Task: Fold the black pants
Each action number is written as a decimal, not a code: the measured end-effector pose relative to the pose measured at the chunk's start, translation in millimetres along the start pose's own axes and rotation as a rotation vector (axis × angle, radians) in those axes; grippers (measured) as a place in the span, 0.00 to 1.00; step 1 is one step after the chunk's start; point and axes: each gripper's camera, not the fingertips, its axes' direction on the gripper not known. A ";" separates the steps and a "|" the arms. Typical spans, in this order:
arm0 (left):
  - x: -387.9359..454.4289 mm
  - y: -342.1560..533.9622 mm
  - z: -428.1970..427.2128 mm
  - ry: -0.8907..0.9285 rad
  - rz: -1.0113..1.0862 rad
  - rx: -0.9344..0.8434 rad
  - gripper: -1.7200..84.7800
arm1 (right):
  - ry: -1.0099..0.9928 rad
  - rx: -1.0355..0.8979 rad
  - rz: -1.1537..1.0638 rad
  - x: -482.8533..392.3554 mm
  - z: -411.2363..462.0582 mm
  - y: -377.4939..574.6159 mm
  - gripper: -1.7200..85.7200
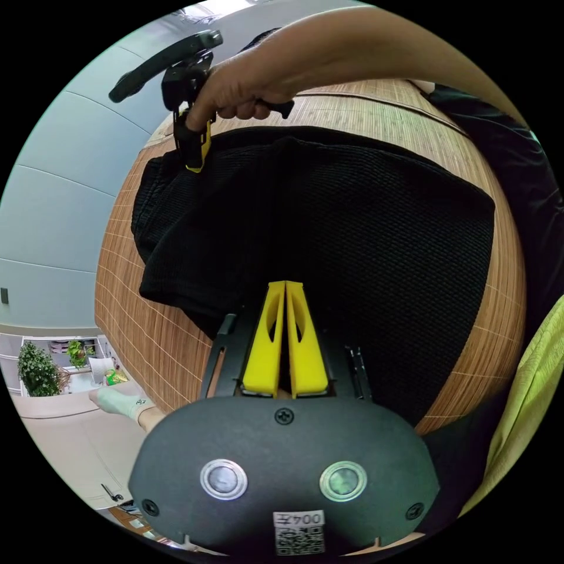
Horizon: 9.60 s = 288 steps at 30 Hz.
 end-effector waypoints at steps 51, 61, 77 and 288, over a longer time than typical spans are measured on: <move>-15.3 35.3 2.6 -0.013 -0.040 0.011 0.02 | 0.058 0.066 -0.961 -90.6 -38.1 159.8 0.06; -14.4 49.0 -4.7 -0.001 -0.036 0.011 0.02 | -0.152 0.222 -0.095 97.1 -56.6 134.7 0.05; -4.0 78.5 -15.0 0.011 -0.087 0.023 0.02 | 0.091 0.083 -0.110 41.9 -1.7 209.9 0.09; -128.7 284.7 -87.5 0.358 -0.814 0.385 0.03 | -0.642 0.324 0.069 35.3 201.8 416.5 0.07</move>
